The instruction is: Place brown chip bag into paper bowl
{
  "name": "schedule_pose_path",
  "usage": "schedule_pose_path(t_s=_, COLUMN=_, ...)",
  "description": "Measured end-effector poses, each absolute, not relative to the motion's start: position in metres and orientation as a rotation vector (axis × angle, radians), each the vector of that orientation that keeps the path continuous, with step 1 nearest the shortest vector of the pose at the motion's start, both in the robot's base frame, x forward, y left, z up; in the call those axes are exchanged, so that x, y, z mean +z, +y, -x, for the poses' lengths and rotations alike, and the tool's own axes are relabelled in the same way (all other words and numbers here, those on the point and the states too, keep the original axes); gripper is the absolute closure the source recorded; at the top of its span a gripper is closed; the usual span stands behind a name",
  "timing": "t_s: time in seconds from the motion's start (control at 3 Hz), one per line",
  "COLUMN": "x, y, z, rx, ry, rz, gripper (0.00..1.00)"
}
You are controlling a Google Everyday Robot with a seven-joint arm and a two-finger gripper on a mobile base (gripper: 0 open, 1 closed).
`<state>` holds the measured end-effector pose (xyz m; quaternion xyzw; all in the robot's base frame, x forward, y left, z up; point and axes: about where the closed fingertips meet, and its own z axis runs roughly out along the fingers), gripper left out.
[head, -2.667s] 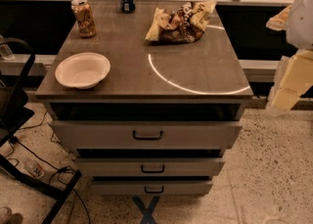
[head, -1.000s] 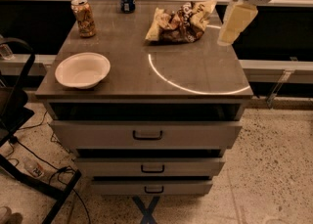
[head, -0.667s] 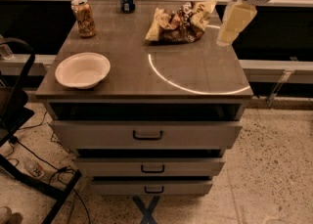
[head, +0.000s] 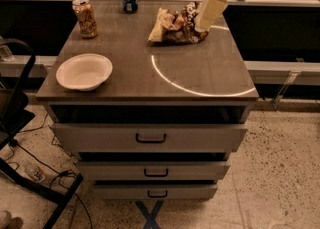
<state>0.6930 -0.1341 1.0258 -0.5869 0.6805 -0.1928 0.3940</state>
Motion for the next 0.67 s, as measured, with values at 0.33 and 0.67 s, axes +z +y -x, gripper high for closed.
schedule_pose_path(t_s=0.33, x=1.003, y=-0.112, z=-0.755, rx=-0.418, ry=1.686, rz=1.507, gripper=0.0)
schedule_pose_path(t_s=0.67, x=0.969, y=-0.101, z=-0.809, rx=-0.325, ry=1.683, rz=1.544, gripper=0.0)
